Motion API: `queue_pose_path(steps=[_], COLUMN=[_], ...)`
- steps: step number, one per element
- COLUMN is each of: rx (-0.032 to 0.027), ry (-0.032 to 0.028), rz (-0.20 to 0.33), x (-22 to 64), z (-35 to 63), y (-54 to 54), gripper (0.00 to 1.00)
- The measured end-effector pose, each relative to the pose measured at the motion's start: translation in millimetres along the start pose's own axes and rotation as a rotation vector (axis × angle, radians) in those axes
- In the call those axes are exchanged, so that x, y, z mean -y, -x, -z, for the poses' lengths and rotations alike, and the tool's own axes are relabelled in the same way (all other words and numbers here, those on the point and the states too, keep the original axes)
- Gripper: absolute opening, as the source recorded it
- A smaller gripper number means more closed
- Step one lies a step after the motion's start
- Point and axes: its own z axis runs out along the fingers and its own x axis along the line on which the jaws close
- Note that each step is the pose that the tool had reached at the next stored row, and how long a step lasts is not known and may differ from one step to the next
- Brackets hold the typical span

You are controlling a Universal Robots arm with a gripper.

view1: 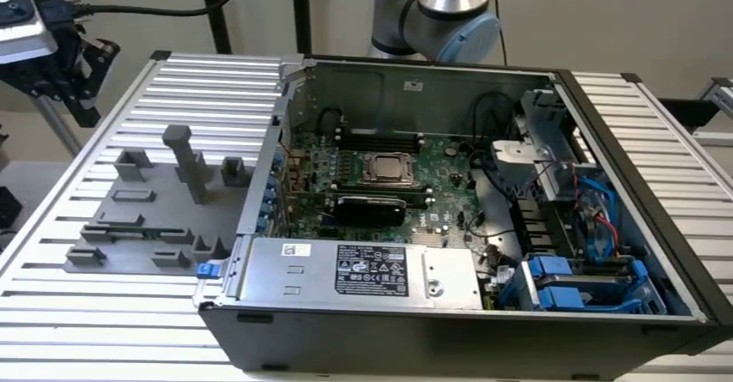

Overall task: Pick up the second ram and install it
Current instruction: 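Pick up the second ram and move it above second insertion slot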

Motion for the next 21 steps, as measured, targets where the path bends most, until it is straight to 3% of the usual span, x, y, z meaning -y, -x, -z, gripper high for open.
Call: queue_pose_path(steps=[21], rx=[-0.0014], ry=[0.0086], rz=[0.381], x=[0.0], z=[-10.1], y=[-0.2], gripper=[0.0])
